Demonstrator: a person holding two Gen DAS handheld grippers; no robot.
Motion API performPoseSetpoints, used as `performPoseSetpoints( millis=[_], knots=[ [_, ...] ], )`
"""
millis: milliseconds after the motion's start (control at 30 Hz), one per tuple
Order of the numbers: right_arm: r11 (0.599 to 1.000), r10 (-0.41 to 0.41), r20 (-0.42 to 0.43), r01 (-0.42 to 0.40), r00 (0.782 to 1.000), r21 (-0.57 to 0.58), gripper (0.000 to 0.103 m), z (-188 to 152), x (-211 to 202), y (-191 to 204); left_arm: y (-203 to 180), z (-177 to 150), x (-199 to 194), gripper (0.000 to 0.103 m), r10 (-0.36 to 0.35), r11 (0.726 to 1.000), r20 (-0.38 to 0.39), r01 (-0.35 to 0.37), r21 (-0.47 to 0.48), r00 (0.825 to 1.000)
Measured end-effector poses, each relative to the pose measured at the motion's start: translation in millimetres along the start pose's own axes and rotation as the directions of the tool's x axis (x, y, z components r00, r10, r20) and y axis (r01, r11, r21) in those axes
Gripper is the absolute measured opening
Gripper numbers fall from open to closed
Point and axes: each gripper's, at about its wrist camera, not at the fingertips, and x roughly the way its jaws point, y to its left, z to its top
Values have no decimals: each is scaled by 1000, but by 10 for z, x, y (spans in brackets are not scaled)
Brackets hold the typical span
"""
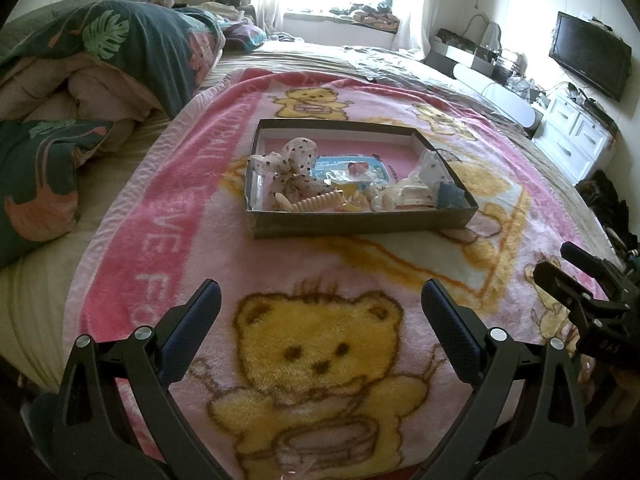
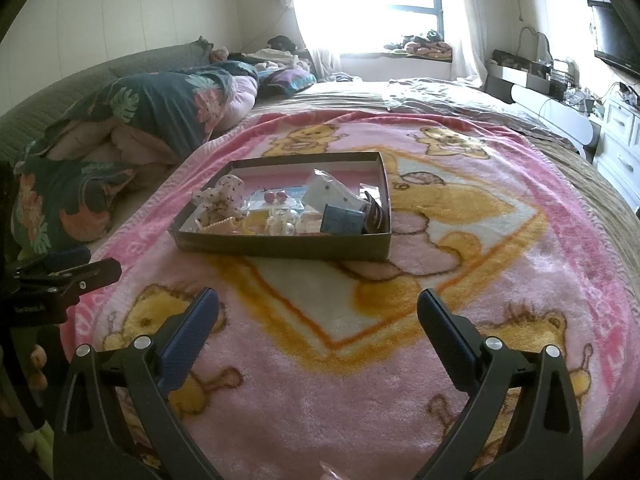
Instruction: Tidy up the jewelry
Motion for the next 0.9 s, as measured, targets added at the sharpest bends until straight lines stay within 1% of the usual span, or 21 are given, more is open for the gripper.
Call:
performPoseSetpoints(
  millis=[467,667,767,900],
  knots=[
    [1000,-1,0,1,1000,1,99,7,-7,-1,21,-33,11,94,-3,1000,0,3,-2,1000],
    [1000,-7,7,7,1000,3,99,6,-24,-13,43,-51,5,94,-17,1000,1,17,-16,1000],
    [1000,-15,9,15,1000,7,99,7,-38,-32,67,-47,14,94,-14,999,-5,14,-31,1000],
    [999,-34,9,33,999,18,99,16,-32,-86,112,-32,55,94,27,998,-14,-28,-57,1000]
  ],
)
